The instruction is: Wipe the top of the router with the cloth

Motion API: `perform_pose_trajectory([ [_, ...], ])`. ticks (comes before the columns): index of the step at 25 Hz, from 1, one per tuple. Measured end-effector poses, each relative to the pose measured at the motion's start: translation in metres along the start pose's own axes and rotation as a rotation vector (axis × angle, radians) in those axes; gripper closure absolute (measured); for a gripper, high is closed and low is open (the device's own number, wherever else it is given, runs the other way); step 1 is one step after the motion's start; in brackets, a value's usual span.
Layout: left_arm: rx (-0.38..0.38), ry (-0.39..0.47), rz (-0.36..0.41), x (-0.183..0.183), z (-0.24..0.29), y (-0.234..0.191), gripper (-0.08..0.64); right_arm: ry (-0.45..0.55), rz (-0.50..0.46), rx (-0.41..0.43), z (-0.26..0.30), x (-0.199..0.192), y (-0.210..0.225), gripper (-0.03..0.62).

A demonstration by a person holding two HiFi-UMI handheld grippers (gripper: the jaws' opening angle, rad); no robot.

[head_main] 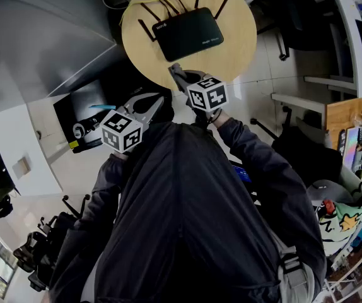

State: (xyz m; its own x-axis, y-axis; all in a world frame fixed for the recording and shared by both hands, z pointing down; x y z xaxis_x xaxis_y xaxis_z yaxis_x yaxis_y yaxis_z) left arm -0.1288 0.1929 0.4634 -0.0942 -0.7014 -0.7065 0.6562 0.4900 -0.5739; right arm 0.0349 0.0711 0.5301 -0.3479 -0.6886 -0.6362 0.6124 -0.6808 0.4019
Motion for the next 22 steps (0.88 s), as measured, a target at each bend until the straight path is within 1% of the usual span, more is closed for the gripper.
perform_pose_trajectory([
  [2,0.005,-0.001,-0.003,0.006,-0.015,-0.019,0.560,-0.006,0.187,-0.023,0.038,0.011,-0.001,0.561],
  [4,0.007,-0.002,-0.003,0.011,-0.027,-0.035,0.560,-0.019,0.327,-0.062,0.073,0.020,-0.005,0.561],
  [7,0.008,0.005,-0.002,0.016,-0.042,-0.051,0.560,-0.048,0.439,-0.151,0.113,0.022,-0.012,0.561],
  [10,0.016,0.007,-0.009,0.021,-0.052,-0.064,0.560,-0.058,0.558,-0.233,0.141,0.017,-0.010,0.561],
  [13,0.024,0.000,-0.010,0.024,-0.059,-0.074,0.560,-0.047,0.717,-0.275,0.159,0.012,-0.003,0.561],
  [14,0.026,-0.006,-0.008,0.025,-0.061,-0.075,0.560,-0.035,0.758,-0.280,0.164,0.013,-0.003,0.561],
  [16,0.028,-0.016,-0.003,0.025,-0.064,-0.076,0.560,-0.007,0.811,-0.294,0.170,0.017,-0.005,0.561],
  [20,0.014,-0.040,0.011,0.026,-0.065,-0.079,0.560,0.030,0.886,-0.341,0.176,0.018,-0.004,0.562],
  [22,-0.002,-0.054,0.014,0.027,-0.064,-0.080,0.560,0.034,0.912,-0.340,0.174,0.014,-0.006,0.561],
])
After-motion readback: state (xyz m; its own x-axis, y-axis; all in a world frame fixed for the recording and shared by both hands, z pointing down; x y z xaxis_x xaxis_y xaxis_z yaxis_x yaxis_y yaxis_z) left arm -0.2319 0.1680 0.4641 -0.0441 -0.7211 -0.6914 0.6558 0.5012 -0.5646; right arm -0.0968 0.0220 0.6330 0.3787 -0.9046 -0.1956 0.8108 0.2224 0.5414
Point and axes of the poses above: the fingertips, and each gripper's own axes: z forward along the fingers, y to its right, x out of its top, the point moved 10 cm from there along -z, backward along the fingers, and after that the axes turned 7 degrees about -x, right-handed, at the moved point
